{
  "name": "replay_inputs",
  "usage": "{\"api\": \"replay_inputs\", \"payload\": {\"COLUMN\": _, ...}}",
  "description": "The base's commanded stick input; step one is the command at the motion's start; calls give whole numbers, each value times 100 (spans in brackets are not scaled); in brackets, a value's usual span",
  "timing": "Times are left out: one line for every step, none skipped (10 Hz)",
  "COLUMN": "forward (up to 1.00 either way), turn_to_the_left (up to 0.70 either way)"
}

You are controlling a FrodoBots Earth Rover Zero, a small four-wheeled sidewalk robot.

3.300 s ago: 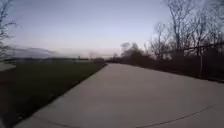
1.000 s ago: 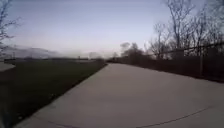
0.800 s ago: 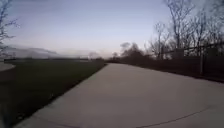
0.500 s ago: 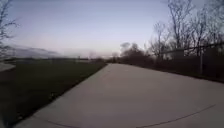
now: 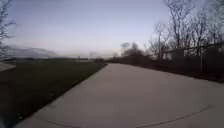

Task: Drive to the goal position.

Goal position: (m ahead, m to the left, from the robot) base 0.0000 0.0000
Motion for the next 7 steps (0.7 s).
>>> {"api": "replay_inputs", "payload": {"forward": 2, "turn_to_the_left": 0}}
{"api": "replay_inputs", "payload": {"forward": 1, "turn_to_the_left": 0}}
{"api": "replay_inputs", "payload": {"forward": 5, "turn_to_the_left": 0}}
{"api": "replay_inputs", "payload": {"forward": 1, "turn_to_the_left": 0}}
{"api": "replay_inputs", "payload": {"forward": 0, "turn_to_the_left": 0}}
{"api": "replay_inputs", "payload": {"forward": 0, "turn_to_the_left": 0}}
{"api": "replay_inputs", "payload": {"forward": 0, "turn_to_the_left": 0}}
